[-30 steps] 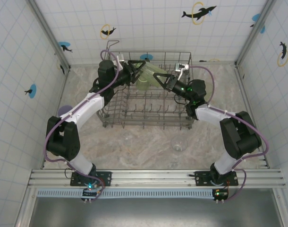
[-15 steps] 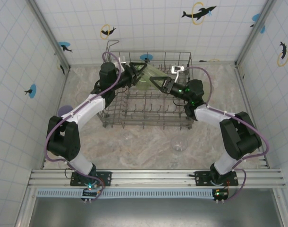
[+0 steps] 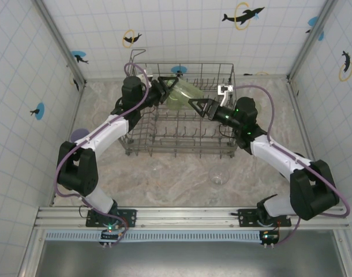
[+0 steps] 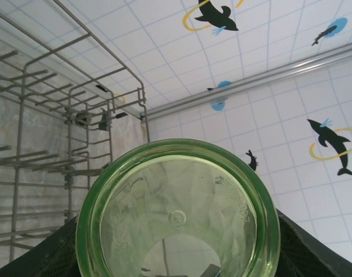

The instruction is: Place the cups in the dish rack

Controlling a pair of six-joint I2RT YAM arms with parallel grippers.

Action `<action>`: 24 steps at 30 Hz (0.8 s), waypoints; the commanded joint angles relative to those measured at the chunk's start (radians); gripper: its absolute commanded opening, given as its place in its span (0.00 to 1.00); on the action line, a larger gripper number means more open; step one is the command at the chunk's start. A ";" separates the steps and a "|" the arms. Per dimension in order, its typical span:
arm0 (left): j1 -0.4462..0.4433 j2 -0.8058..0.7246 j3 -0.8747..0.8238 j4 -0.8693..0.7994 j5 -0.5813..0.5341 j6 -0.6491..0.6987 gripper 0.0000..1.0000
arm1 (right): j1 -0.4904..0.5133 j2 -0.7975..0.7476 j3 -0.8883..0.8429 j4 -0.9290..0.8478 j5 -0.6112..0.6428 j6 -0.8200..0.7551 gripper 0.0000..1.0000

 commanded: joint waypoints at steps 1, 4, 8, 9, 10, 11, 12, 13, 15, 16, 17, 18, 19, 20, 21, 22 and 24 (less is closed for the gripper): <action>-0.003 -0.020 0.029 -0.037 -0.062 0.095 0.00 | -0.006 -0.058 -0.034 -0.181 0.075 -0.097 0.99; -0.004 -0.031 0.028 -0.069 -0.101 0.153 0.00 | -0.005 -0.120 -0.055 -0.287 0.161 -0.148 0.99; -0.003 -0.030 0.047 -0.107 -0.150 0.221 0.00 | -0.005 -0.219 -0.080 -0.394 0.273 -0.212 0.99; -0.003 -0.027 0.057 -0.117 -0.163 0.241 0.00 | -0.006 -0.245 -0.086 -0.418 0.300 -0.228 0.99; -0.039 -0.021 0.069 -0.127 -0.176 0.261 0.00 | -0.005 -0.271 -0.093 -0.441 0.324 -0.245 0.99; -0.044 -0.016 0.082 -0.137 -0.188 0.279 0.00 | -0.006 -0.292 -0.097 -0.458 0.342 -0.258 1.00; -0.049 -0.008 0.098 -0.150 -0.202 0.298 0.00 | -0.007 -0.319 -0.102 -0.478 0.365 -0.273 0.99; -0.056 0.001 0.115 -0.163 -0.216 0.319 0.00 | -0.007 -0.341 -0.102 -0.502 0.386 -0.290 0.99; -0.070 0.022 0.151 -0.186 -0.241 0.357 0.00 | -0.008 -0.382 -0.101 -0.556 0.422 -0.323 1.00; -0.077 0.032 0.170 -0.197 -0.254 0.375 0.00 | -0.009 -0.399 -0.102 -0.574 0.439 -0.336 0.99; -0.085 0.045 0.191 -0.211 -0.269 0.395 0.00 | -0.010 -0.419 -0.102 -0.592 0.457 -0.353 0.99; -0.095 0.060 0.215 -0.226 -0.284 0.419 0.00 | -0.010 -0.434 -0.103 -0.610 0.474 -0.367 0.99; -0.105 0.074 0.238 -0.242 -0.304 0.443 0.00 | -0.011 -0.455 -0.107 -0.629 0.495 -0.384 0.99; -0.114 0.088 0.257 -0.257 -0.322 0.463 0.00 | -0.011 -0.469 -0.110 -0.642 0.509 -0.398 0.99; -0.123 0.103 0.278 -0.272 -0.344 0.484 0.00 | -0.012 -0.482 -0.113 -0.654 0.521 -0.410 0.99; -0.132 0.118 0.297 -0.284 -0.366 0.503 0.00 | -0.014 -0.501 -0.120 -0.665 0.536 -0.423 1.00; -0.143 0.148 0.332 -0.302 -0.396 0.528 0.00 | -0.019 -0.527 -0.129 -0.682 0.552 -0.439 1.00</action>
